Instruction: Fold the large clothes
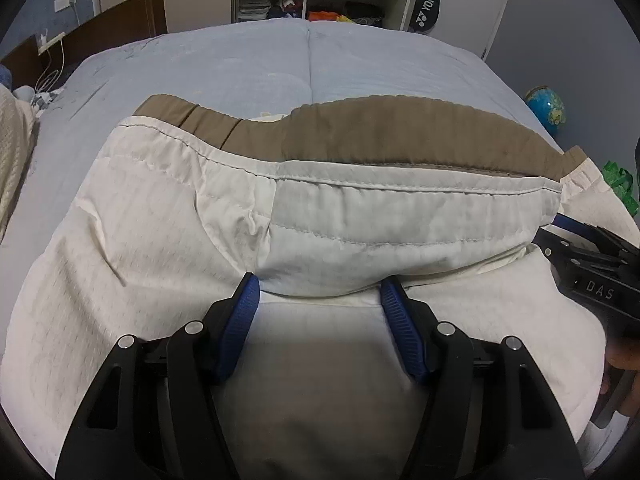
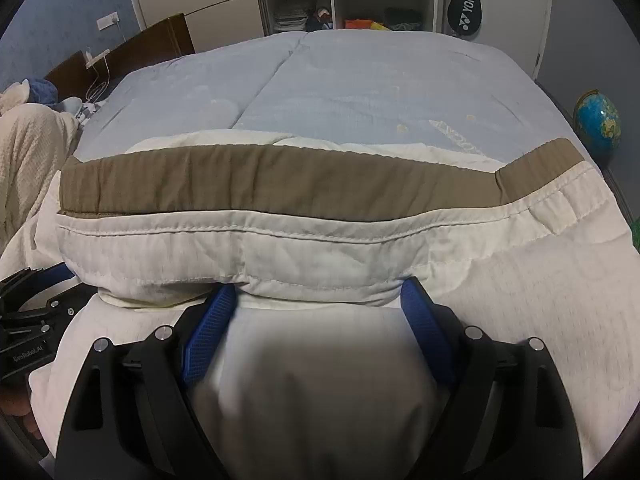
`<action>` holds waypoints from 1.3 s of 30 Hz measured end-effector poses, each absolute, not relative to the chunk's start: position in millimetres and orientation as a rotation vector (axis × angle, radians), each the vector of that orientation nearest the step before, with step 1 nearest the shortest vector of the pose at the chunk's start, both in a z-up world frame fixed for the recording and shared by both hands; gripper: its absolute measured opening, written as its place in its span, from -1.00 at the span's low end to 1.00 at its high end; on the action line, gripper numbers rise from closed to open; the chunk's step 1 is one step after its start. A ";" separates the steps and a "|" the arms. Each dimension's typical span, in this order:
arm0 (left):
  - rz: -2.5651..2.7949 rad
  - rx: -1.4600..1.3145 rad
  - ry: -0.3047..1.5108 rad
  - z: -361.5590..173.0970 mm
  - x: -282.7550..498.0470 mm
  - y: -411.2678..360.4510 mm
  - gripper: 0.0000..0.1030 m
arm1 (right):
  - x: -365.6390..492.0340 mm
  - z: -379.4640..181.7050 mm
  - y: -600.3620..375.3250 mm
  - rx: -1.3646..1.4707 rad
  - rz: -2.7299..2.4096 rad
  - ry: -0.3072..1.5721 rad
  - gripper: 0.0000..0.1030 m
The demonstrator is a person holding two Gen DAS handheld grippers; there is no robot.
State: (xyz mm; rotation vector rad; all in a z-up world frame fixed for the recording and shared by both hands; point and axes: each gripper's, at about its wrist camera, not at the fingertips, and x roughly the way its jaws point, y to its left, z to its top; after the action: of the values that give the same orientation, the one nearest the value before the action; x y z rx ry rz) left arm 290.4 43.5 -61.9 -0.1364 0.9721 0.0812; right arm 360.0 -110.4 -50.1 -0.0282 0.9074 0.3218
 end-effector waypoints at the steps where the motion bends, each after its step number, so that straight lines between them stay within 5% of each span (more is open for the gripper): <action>1: 0.082 -0.135 0.970 -62.7 290.2 43.4 0.19 | 360.6 -50.9 -109.8 -0.028 0.321 0.907 0.58; 12: 0.083 -0.129 0.984 -60.9 293.4 43.9 0.19 | 359.0 -57.0 -111.3 -0.028 0.322 0.908 0.58; 21: 0.021 -0.175 0.930 -8.0 294.1 43.9 0.18 | 354.6 -26.2 -128.6 0.025 0.359 0.911 0.57; 27: -0.012 -0.116 0.883 17.8 319.6 26.7 0.33 | 356.5 2.8 -151.9 0.091 0.319 0.832 0.57; 39: -0.017 -0.304 0.963 -30.7 360.1 89.2 0.63 | 398.3 -27.2 -200.6 0.097 0.220 0.930 0.57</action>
State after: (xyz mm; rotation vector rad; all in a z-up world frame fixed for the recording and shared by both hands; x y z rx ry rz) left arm 360.1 89.2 -30.7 -0.3041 0.9633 -0.0168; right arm 398.3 -200.6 -27.2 0.0972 0.9304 0.2202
